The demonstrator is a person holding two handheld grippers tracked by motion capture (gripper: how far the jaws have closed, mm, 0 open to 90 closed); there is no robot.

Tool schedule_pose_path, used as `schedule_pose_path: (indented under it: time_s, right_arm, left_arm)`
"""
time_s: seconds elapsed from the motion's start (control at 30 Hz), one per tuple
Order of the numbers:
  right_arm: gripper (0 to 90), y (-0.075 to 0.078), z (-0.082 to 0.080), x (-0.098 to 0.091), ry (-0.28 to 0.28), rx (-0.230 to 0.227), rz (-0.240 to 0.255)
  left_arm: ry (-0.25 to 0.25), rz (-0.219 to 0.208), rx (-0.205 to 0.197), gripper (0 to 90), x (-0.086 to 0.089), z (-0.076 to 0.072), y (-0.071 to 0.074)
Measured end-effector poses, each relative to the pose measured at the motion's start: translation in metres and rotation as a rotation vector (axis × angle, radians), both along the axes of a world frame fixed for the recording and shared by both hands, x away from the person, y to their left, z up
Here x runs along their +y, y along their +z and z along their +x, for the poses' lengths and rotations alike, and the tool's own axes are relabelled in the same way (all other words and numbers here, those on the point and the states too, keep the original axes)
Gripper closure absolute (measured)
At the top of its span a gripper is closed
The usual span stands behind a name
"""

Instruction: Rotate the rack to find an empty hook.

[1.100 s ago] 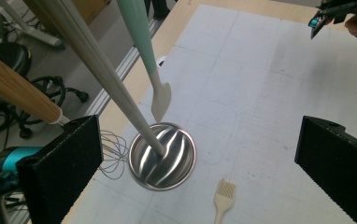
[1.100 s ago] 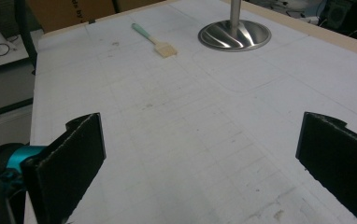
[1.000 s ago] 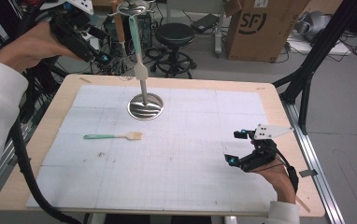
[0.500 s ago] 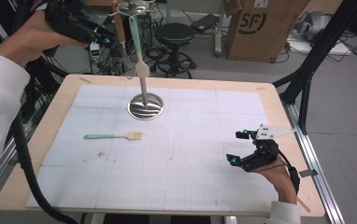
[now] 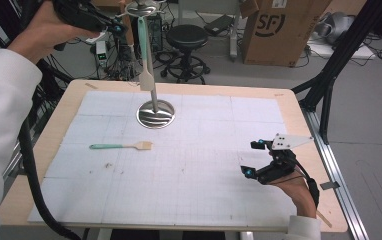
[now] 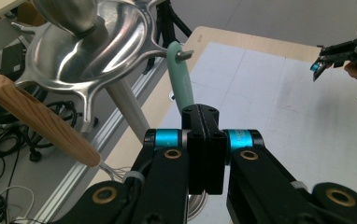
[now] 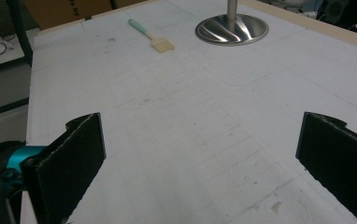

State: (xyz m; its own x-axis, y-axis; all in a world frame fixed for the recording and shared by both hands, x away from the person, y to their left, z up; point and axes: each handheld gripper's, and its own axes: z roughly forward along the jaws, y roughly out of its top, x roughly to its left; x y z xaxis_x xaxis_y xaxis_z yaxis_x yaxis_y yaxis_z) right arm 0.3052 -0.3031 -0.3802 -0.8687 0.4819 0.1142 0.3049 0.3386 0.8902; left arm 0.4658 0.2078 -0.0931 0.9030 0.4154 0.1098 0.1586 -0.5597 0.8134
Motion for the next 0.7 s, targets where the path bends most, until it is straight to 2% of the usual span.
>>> schedule_pose_path:
  time_s: [0.1,0.17,0.23,0.37,0.57,0.7]
  right_arm:
    - [0.2,-0.001,0.001,0.001,0.0,0.006,-0.003]
    - [0.2,-0.002,0.002,0.001,0.0,0.002,-0.004]
    - [0.2,-0.003,0.002,0.0,-0.003,0.01,-0.001]
    - [0.2,-0.004,0.003,-0.002,-0.009,0.013,0.0]
    - [0.2,-0.005,0.003,-0.002,-0.011,0.025,-0.006]
    - [0.2,-0.005,0.003,-0.003,-0.012,0.016,-0.003]
  left_arm:
    - [0.006,0.02,-0.007,89.9,0.002,0.008,0.003]
    - [0.014,-0.001,-0.002,89.9,0.005,0.013,0.003]
    - [0.029,0.009,-0.003,89.9,0.008,0.019,0.002]
    - [0.043,0.0,0.004,89.9,0.013,0.03,0.0]
    - [0.079,0.01,0.002,89.9,0.018,0.039,0.003]
    - [0.109,0.015,-0.006,90.0,0.02,0.045,0.005]
